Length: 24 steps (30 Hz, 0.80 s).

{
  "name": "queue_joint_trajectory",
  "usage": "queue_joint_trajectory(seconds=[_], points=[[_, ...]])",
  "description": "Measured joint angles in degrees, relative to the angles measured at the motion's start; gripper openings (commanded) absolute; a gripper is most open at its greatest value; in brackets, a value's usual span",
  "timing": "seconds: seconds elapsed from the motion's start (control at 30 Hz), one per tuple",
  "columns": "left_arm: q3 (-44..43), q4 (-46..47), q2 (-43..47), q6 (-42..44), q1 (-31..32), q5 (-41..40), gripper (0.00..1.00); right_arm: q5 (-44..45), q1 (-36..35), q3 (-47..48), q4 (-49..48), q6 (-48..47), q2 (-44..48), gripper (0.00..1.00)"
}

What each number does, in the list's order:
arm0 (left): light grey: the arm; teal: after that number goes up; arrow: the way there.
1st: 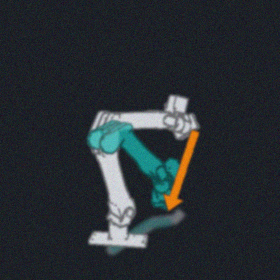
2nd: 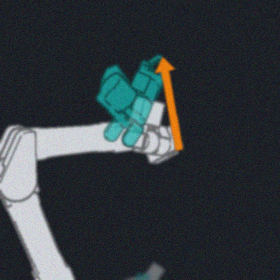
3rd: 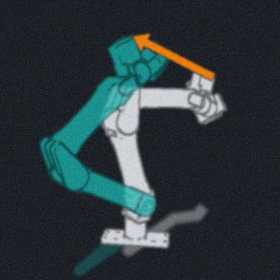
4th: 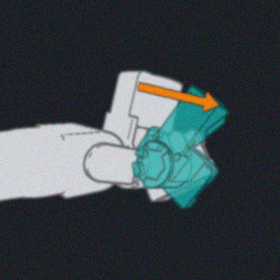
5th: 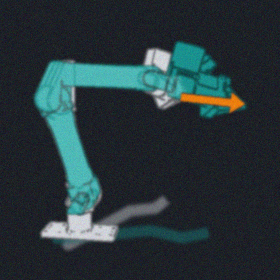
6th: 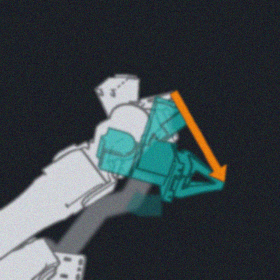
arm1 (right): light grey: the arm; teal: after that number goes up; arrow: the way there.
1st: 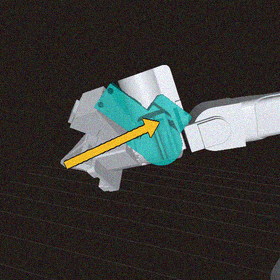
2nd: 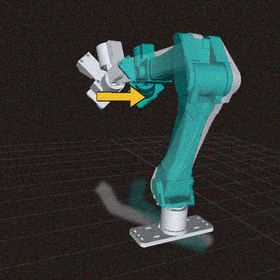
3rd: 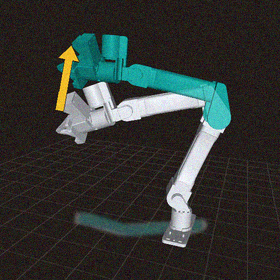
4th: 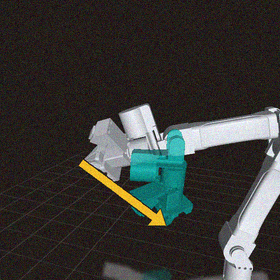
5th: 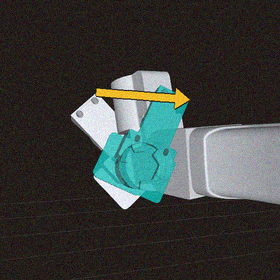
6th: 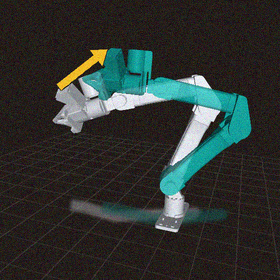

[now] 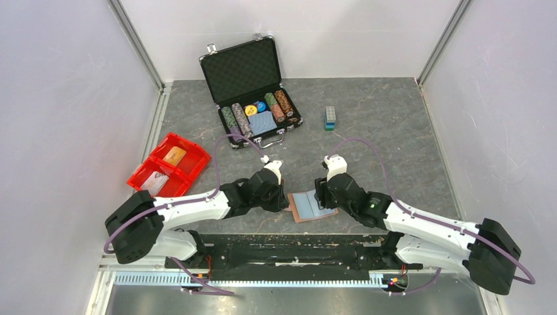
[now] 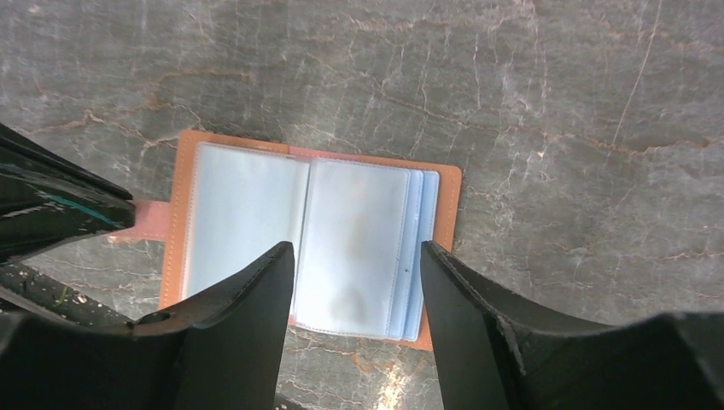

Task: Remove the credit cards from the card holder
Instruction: Remove the credit card from the card holder.

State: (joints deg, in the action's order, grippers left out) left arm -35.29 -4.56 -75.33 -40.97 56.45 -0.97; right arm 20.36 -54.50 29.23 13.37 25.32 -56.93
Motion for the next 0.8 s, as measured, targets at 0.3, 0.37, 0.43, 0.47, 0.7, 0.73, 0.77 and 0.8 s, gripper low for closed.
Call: queue_joint_trajectory(seconds=[0.3,0.37,0.43,0.47,0.7,0.73,0.77,0.8], points=[[-0.02,-0.07,-0.04,0.02,0.0,-0.02,0.05,-5.42,1.81,-4.52,-5.42,1.07,-3.04,0.57],[-0.02,-0.07,-0.04,0.02,0.0,0.0,0.06,-6.25,1.92,-5.4,-6.62,1.53,-3.65,0.57],[-0.02,-0.04,-0.07,0.02,0.0,0.02,0.06,-6.69,2.03,-5.88,-7.34,1.88,-4.28,0.57],[-0.02,-0.04,-0.07,0.02,0.0,0.02,0.06,-6.86,2.08,-6.1,-7.78,2.08,-4.7,0.57],[0.0,0.33,-0.09,0.02,0.0,0.11,0.06,-8.59,2.19,-7.02,-10.08,2.93,-6.47,0.56],[0.0,0.44,-0.15,0.02,0.0,0.13,0.06,-8.79,2.19,-7.1,-10.27,3.06,-6.54,0.56],[0.0,0.48,-0.31,0.02,0.0,0.13,0.06,-9.07,2.19,-7.17,-10.67,3.19,-6.56,0.56],[-0.02,0.5,-0.52,0.0,0.0,0.13,0.06,-9.33,2.19,-7.23,-11.02,3.34,-6.58,0.56]])
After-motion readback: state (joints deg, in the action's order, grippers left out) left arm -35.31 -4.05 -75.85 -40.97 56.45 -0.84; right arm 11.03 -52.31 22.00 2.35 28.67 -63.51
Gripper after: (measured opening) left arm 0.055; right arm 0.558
